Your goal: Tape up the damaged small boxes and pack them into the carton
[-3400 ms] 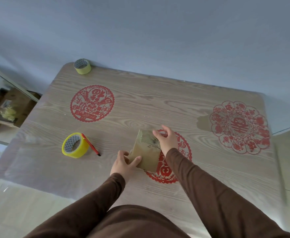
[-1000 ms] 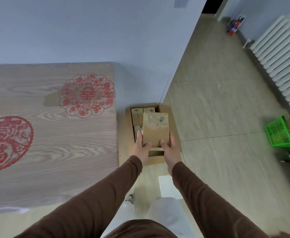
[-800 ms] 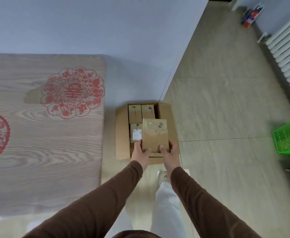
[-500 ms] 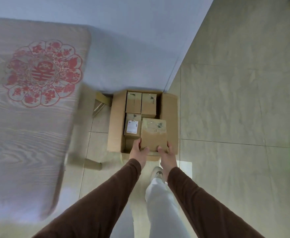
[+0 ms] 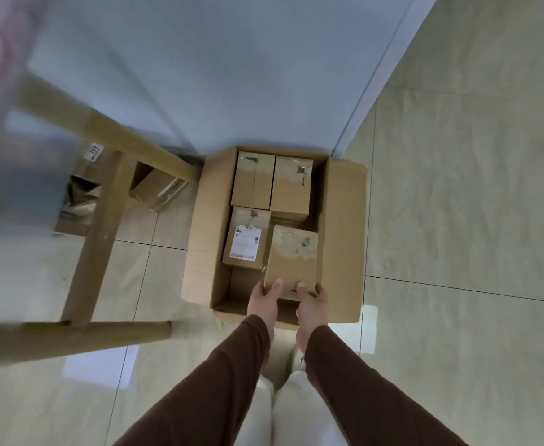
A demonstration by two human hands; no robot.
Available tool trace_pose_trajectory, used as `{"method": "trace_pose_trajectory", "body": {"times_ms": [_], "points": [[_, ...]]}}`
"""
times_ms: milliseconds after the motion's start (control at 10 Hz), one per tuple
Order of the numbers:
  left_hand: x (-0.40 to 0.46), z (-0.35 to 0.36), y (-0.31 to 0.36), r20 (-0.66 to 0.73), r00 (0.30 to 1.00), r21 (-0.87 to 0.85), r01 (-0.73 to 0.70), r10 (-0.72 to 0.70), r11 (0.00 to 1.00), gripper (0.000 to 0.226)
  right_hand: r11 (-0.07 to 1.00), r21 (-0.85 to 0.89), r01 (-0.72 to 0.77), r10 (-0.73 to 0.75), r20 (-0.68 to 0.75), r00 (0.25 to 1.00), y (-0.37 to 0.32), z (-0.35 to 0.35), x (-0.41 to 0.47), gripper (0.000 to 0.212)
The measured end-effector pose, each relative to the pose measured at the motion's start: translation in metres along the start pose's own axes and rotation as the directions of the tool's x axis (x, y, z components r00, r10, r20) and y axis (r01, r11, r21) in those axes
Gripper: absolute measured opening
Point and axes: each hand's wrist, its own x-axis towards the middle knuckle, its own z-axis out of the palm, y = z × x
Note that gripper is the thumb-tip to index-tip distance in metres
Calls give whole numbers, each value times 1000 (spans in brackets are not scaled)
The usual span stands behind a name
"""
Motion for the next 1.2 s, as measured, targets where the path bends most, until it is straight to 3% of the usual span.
{"method": "trace_pose_trajectory", "body": {"times_ms": [100, 200, 300, 500, 700, 800, 1000, 1200], "points": [[44, 5, -19, 38, 996, -52, 78, -76, 996, 59, 999, -25, -39, 38, -31, 999, 21, 9, 48, 46], [87, 10, -32, 80, 986, -154, 156, -146, 976, 41, 998, -17, -63, 62, -46, 997, 37, 19, 92, 49], [126, 16, -42, 86, 980, -196, 192, -178, 962, 41, 998, -32, -60, 58, -68, 996, 44, 26, 131, 51], [197, 23, -56, 21, 971, -177, 237, -237, 955, 52, 996, -62, -66, 66, 5, 998, 63, 41, 206, 52], [246, 27, -68, -28, 976, -131, 209, -215, 969, 42, 992, -80, -96, 103, 91, 991, 70, 55, 257, 46], [266, 27, -76, -42, 975, -64, 217, -220, 974, 48, 992, -105, -75, 82, 63, 995, 68, 60, 268, 45], [258, 25, -70, -16, 981, -43, 194, -195, 980, 43, 982, -141, -128, 143, 104, 984, 67, 63, 275, 70], [193, 15, -53, -38, 979, -125, 195, -201, 973, 35, 992, -60, -107, 118, 239, 964, 30, 40, 191, 60]]}}
